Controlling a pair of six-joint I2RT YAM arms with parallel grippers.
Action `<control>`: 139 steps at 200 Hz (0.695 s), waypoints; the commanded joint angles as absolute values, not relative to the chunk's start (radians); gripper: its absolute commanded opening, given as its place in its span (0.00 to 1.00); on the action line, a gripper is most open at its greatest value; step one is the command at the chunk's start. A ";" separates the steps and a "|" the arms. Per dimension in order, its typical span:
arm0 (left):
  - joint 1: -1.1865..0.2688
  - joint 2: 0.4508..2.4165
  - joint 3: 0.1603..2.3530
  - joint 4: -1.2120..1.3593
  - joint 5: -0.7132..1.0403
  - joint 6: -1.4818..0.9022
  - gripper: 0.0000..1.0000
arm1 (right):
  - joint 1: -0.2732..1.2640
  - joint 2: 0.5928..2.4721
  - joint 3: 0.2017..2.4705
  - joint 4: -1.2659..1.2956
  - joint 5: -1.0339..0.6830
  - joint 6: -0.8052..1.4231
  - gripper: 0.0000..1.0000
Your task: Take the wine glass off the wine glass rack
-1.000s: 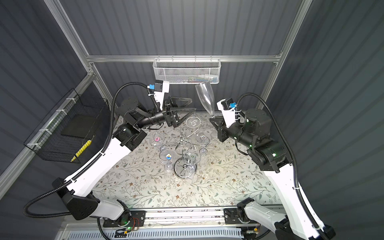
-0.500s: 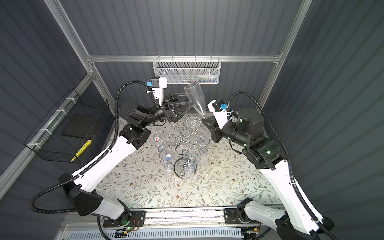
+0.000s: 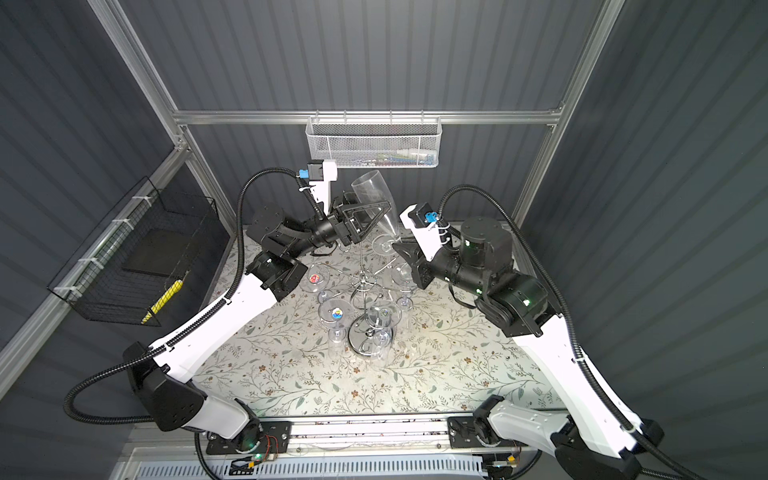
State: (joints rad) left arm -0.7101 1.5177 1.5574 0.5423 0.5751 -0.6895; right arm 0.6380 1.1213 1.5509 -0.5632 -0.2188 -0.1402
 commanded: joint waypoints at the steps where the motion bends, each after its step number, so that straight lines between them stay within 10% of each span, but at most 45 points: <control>1: -0.712 1.475 1.539 0.587 0.546 -0.677 0.64 | 0.653 1.114 1.580 -0.543 -0.210 -0.169 0.00; 99: -0.711 1.480 1.519 0.691 0.540 -0.749 0.50 | 0.670 1.113 1.587 -0.567 -0.186 -0.180 0.00; 119: -0.712 1.471 1.514 0.684 0.518 -0.725 0.50 | 0.674 1.111 1.581 -0.545 -0.141 -0.156 0.96; 139: -0.711 1.453 1.525 0.633 0.486 -0.666 0.50 | 0.674 1.067 1.545 -0.469 -0.084 -0.141 0.99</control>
State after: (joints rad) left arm -0.7128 1.4899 1.5116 0.6285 0.5323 -0.7208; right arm 0.6685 1.1172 1.5608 -0.5591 -0.1585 -0.1577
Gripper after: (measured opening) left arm 0.582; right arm 0.682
